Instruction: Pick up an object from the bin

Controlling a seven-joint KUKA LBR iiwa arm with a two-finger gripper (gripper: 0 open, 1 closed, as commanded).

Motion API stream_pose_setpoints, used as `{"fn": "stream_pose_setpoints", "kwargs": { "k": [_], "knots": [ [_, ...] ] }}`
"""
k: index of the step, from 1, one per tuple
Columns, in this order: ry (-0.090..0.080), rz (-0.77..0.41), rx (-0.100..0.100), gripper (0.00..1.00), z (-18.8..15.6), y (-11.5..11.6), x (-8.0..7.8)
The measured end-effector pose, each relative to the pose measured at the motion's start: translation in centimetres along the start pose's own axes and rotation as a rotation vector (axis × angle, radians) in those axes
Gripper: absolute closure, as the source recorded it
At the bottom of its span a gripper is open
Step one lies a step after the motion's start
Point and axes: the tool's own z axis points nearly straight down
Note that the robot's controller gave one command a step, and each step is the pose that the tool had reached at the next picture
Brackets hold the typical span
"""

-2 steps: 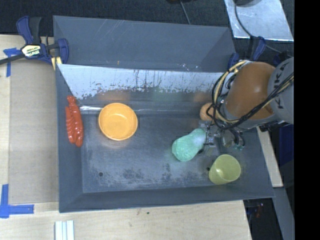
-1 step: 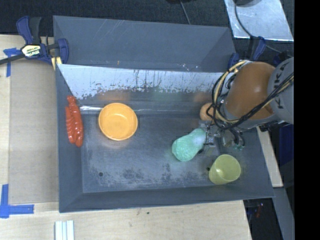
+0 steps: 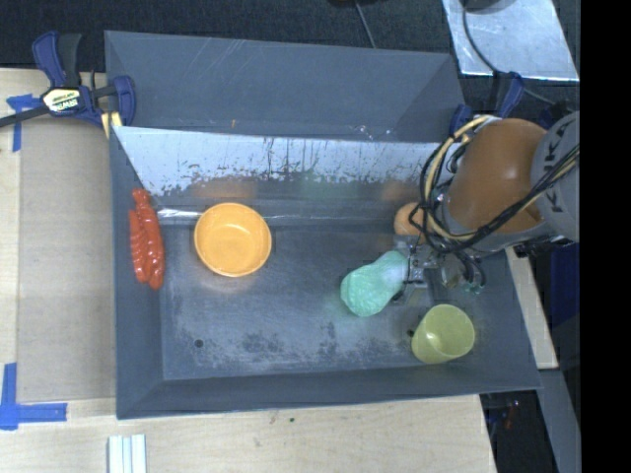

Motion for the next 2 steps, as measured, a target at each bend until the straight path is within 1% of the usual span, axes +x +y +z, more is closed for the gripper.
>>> {"fn": "stream_pose_setpoints", "kwargs": {
  "k": [2],
  "knots": [
    [-0.003, 0.0, 0.0, 1.0, -2.8, 0.0, -0.1]
  ]
}}
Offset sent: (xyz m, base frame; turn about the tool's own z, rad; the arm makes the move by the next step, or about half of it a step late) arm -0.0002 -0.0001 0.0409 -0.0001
